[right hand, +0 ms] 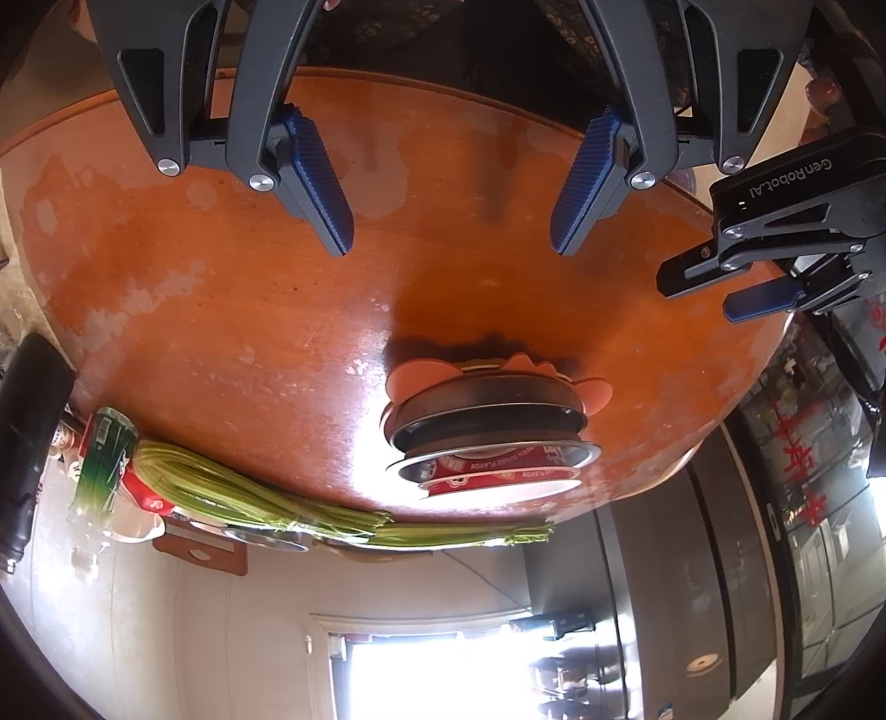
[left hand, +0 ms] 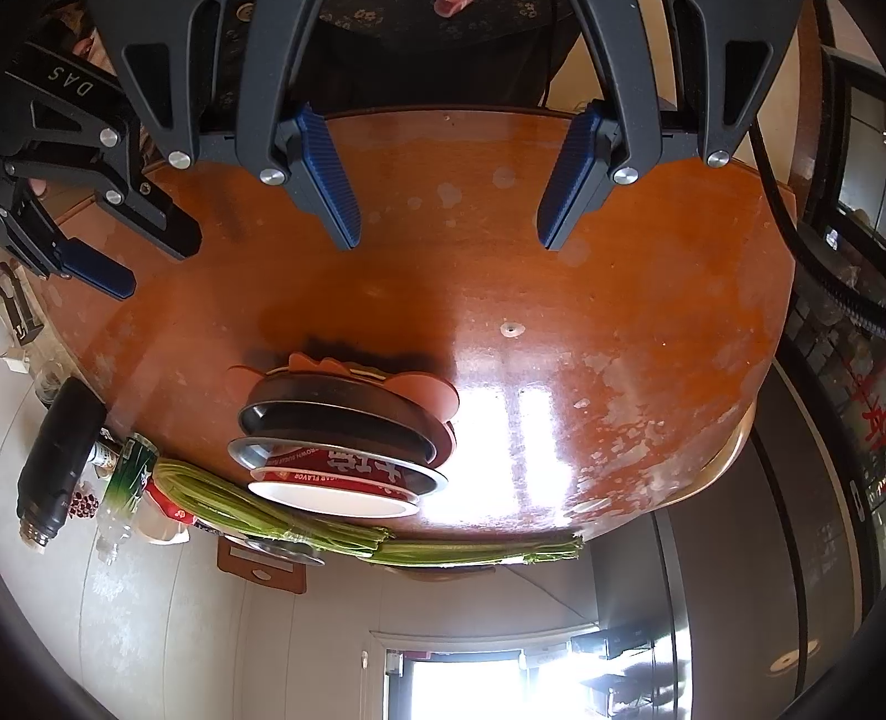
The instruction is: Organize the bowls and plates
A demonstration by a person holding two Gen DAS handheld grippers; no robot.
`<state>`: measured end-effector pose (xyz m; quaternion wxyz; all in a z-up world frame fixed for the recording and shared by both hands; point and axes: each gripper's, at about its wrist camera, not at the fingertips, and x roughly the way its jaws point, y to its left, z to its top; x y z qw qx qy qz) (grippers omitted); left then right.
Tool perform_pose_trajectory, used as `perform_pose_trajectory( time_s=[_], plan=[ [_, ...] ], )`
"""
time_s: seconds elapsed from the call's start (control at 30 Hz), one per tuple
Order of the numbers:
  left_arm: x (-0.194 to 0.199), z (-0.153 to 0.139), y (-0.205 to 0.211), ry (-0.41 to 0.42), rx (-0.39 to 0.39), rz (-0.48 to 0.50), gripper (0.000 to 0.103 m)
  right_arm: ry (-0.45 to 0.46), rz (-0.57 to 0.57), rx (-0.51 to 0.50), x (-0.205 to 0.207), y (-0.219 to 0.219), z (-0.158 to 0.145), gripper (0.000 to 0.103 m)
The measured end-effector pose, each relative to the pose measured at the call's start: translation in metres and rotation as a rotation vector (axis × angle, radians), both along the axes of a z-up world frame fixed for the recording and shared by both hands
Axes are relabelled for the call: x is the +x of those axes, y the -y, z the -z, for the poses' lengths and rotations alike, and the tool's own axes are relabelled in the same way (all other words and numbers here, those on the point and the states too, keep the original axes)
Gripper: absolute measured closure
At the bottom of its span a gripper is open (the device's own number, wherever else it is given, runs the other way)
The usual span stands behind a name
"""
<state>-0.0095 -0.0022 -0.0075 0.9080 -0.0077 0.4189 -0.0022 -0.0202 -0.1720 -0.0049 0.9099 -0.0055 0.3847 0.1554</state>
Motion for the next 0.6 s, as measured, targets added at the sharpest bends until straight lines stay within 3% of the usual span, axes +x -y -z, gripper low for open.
perform_pose_trajectory(
  time_s=[0.37,0.6],
  plan=[
    [0.011,0.006,-0.002,-0.028,0.002,-0.013,0.037,-0.023,0.019,0.005,0.015,0.011,0.004,0.028],
    [0.027,0.001,-0.016,-0.051,0.0,-0.034,0.037,-0.024,0.071,0.019,0.036,0.043,-0.009,0.028]
  ],
)
